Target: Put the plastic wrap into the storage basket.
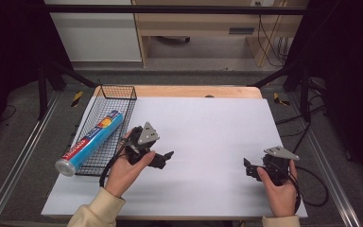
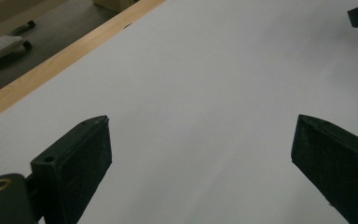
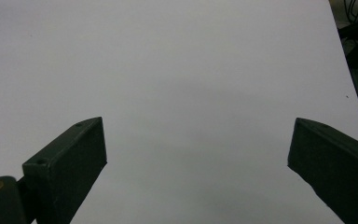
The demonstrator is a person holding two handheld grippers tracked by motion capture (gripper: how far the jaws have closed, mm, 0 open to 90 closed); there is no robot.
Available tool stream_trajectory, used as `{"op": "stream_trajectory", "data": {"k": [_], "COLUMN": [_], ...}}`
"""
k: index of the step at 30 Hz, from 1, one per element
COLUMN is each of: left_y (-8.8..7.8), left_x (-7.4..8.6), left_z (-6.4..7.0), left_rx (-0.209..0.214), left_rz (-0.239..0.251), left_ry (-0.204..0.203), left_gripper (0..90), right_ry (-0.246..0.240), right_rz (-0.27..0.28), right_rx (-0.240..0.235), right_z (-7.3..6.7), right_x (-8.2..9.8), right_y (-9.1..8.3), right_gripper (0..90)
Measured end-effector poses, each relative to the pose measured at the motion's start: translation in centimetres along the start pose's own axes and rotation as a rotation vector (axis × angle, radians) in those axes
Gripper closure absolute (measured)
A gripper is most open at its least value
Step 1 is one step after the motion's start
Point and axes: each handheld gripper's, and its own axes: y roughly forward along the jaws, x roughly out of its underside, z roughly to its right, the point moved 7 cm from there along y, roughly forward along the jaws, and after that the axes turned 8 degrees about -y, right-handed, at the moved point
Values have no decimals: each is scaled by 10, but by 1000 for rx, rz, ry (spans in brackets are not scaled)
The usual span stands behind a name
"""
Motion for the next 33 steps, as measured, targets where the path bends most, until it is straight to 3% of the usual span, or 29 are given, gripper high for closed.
{"op": "stream_trajectory", "data": {"k": [8, 16, 24, 33], "left_y": [21, 37, 44, 44], "left_x": [15, 28, 41, 56], "left_z": [14, 22, 19, 6], "left_rx": [54, 78, 95, 65], "left_rz": [-28, -52, -52, -46], "left_ry": [21, 35, 11, 22], "left_gripper": [47, 46, 46, 46], "right_ry": [1, 1, -5, -11], "right_rz": [-1, -3, -7, -21], "right_rx": [-3, -3, -6, -13], "right_z": [1, 1, 1, 0], "right_x": [2, 4, 5, 9], "right_y": [-1, -1, -2, 0], "right_gripper": [48, 49, 50, 54]}}
